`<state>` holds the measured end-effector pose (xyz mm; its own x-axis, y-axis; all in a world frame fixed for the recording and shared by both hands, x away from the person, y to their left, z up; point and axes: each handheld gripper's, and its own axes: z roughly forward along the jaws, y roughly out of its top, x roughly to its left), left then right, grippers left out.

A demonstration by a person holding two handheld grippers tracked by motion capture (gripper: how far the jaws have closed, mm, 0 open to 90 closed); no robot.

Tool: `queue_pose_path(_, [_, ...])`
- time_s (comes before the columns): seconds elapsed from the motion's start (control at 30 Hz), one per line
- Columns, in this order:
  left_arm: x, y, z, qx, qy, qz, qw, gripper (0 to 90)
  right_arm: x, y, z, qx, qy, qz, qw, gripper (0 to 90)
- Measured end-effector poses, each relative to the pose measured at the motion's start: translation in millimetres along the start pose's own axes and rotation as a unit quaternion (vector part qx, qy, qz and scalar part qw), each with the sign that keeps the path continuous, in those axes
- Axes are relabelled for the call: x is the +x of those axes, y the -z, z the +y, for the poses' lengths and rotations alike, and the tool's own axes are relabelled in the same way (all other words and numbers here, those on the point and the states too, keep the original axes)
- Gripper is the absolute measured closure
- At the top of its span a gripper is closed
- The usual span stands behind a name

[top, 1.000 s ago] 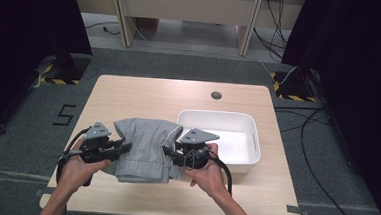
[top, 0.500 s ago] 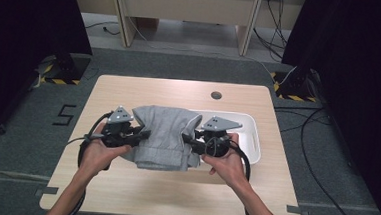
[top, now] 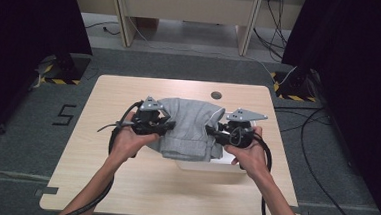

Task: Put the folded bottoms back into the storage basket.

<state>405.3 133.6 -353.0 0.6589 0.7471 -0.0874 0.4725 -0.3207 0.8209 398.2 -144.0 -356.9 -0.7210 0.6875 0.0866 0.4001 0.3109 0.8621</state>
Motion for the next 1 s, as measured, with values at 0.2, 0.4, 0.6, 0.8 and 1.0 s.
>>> queue_pose_path(0.2, [-9.1, -23.3, 8.8, 0.004, 0.004, -0.012, 0.9999, 73.0, -19.6, 8.0, -6.9, 0.011, -0.008, -0.016, 0.9998, 70.4])
queue_pose_path(0.4, [-16.8, -46.0, 14.3, 0.015, 0.008, -0.021, 0.9996, 73.0, -38.0, 13.4, -14.4, 0.024, -0.015, -0.027, 0.9992, 70.4])
queue_pose_path(0.6, [-24.5, -65.4, 16.6, 0.024, 0.012, -0.028, 0.9993, 73.0, -54.9, 16.4, -22.4, 0.036, -0.024, -0.035, 0.9984, 70.4])
queue_pose_path(0.8, [-29.0, -82.9, 14.2, 0.035, 0.017, -0.034, 0.9987, 73.0, -67.9, 13.9, -33.3, 0.054, -0.034, -0.042, 0.9971, 70.4])
queue_pose_path(1.0, [-29.3, -98.0, 9.4, 0.046, 0.024, -0.035, 0.998, 72.9, -78.0, 7.5, -42.1, 0.069, -0.04, -0.046, 0.9958, 70.4])
